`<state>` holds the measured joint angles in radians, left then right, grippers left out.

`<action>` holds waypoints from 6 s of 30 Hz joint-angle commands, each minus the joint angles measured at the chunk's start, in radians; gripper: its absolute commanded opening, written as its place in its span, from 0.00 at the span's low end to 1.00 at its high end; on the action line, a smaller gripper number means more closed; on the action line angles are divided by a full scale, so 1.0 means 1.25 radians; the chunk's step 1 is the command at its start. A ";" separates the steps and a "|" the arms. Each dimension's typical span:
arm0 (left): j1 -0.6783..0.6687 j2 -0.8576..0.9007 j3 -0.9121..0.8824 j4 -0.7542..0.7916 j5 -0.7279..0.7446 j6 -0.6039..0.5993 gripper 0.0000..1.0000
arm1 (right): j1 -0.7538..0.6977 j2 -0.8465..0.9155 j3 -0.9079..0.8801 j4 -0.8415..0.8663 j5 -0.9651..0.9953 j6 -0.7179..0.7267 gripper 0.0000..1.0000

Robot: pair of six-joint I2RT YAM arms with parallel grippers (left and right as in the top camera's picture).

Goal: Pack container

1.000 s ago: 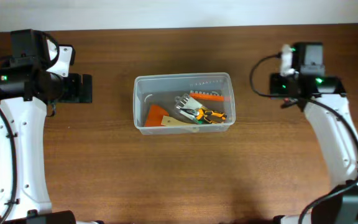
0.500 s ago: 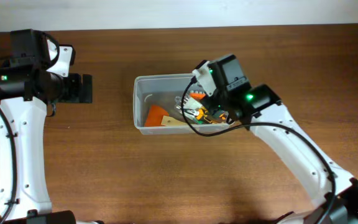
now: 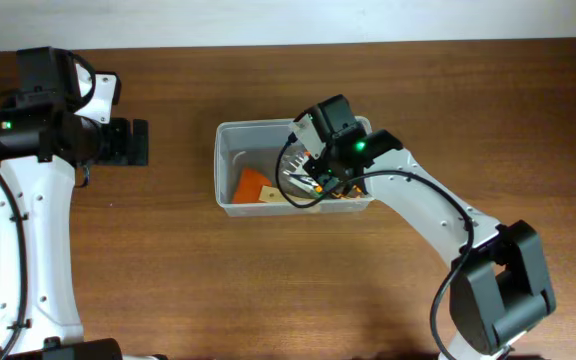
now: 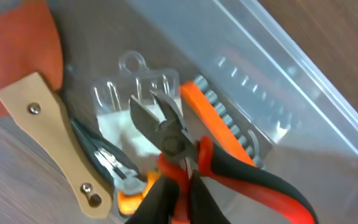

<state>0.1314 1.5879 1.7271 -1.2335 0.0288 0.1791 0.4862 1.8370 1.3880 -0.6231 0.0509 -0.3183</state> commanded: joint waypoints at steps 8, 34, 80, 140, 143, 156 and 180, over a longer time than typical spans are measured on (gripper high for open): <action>0.002 0.003 0.012 0.002 0.001 -0.004 0.99 | 0.004 0.052 0.017 0.009 -0.056 0.004 0.11; 0.002 0.003 0.012 0.002 0.001 -0.004 0.99 | -0.056 -0.081 0.324 -0.156 0.166 0.057 0.99; 0.002 0.003 0.012 0.001 0.001 -0.004 0.99 | -0.353 -1.154 -0.317 -0.179 -0.133 0.387 0.99; 0.002 0.003 0.012 0.001 0.001 -0.004 0.99 | -0.421 -1.466 -1.106 0.626 0.005 0.385 0.99; 0.002 0.003 0.012 0.001 0.001 -0.004 0.99 | -0.421 -1.466 -1.106 0.549 0.005 0.385 0.99; 0.002 0.003 0.012 0.002 0.001 -0.004 0.99 | -0.421 -1.466 -1.106 0.435 0.002 0.385 0.99; 0.002 0.003 0.012 0.001 0.001 -0.004 0.99 | -0.421 -1.466 -1.106 0.435 0.002 0.385 0.99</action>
<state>0.1314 1.5890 1.7283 -1.2331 0.0261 0.1791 -0.0448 0.0120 0.0101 -0.0685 0.0483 0.1719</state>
